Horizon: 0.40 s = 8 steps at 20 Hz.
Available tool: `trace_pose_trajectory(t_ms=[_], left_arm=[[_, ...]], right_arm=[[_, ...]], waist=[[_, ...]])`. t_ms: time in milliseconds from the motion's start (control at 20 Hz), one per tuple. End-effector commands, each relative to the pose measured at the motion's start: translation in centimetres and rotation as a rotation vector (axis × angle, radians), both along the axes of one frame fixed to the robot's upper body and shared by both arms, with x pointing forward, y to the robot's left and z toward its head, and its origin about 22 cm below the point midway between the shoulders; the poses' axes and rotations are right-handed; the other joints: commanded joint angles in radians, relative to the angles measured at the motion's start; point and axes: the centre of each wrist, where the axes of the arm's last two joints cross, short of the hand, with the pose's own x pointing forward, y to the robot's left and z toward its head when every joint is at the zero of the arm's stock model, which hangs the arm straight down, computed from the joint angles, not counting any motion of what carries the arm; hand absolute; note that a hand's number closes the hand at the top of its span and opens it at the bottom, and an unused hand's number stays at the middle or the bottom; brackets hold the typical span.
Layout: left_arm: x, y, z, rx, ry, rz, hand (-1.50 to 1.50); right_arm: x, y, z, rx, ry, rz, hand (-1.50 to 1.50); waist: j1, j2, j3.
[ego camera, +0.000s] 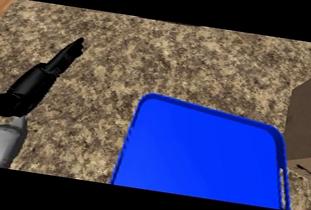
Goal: Pick the squash from the tray and place it in the cardboard box
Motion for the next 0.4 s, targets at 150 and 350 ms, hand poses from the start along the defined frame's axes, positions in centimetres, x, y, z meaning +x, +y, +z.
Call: trace_pose_trajectory(t_ms=[150,350], left_arm=[[0.2,-0.3,0.1,0.0,-0.022,-0.009,0.0],[-0.8,-0.9,-0.5,-0.012,-0.007,-0.022,0.0]], right_arm=[[-0.7,-3.7,0.3,0.502,0.066,-0.03,-1.5],[-1.2,-5.3,1.7,0.581,0.04,-0.12,-1.5]], waist=[[-0.001,0.007,-0.001],[0.02,0.012,0.002]])
